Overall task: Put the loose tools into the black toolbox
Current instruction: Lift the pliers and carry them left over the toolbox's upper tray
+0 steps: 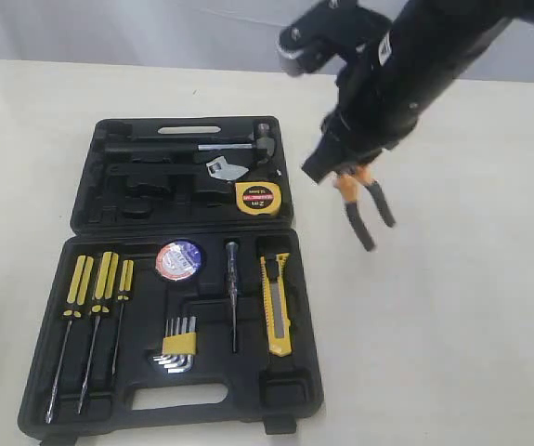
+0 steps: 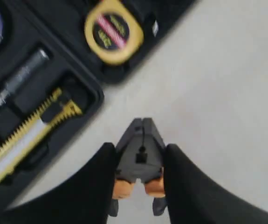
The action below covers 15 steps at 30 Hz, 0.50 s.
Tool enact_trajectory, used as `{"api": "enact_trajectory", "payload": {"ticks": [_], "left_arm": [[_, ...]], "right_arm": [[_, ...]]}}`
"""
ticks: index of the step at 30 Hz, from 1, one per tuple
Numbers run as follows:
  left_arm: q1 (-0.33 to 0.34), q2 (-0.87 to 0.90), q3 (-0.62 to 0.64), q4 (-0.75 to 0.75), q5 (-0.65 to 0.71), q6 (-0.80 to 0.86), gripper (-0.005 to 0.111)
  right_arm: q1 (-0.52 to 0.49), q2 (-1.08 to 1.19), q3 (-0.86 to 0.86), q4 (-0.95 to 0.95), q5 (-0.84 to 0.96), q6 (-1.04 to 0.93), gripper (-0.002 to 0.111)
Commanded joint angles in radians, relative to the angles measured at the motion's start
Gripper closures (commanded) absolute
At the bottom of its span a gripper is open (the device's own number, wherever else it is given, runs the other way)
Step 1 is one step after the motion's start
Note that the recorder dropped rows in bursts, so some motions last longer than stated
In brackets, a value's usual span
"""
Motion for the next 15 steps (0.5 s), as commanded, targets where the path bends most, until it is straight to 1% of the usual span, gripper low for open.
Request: {"api": "enact_trajectory", "payload": {"ticks": [1, 4, 7, 15], "left_arm": [[-0.006, 0.004, -0.005, 0.004, 0.001, 0.0, 0.107], [-0.006, 0.004, -0.005, 0.004, 0.001, 0.0, 0.107], [-0.006, 0.004, -0.005, 0.004, 0.001, 0.0, 0.107], [-0.006, 0.004, -0.005, 0.004, 0.001, 0.0, 0.107]], "right_arm": [[-0.005, -0.013, -0.062, 0.291, -0.167, -0.285, 0.109], [-0.005, -0.008, -0.068, 0.532, -0.256, -0.519, 0.109], [-0.005, 0.019, -0.068, 0.747, -0.305, -0.743, 0.109], [-0.003, 0.154, -0.068, 1.306, -0.297, -1.288, 0.109]]}}
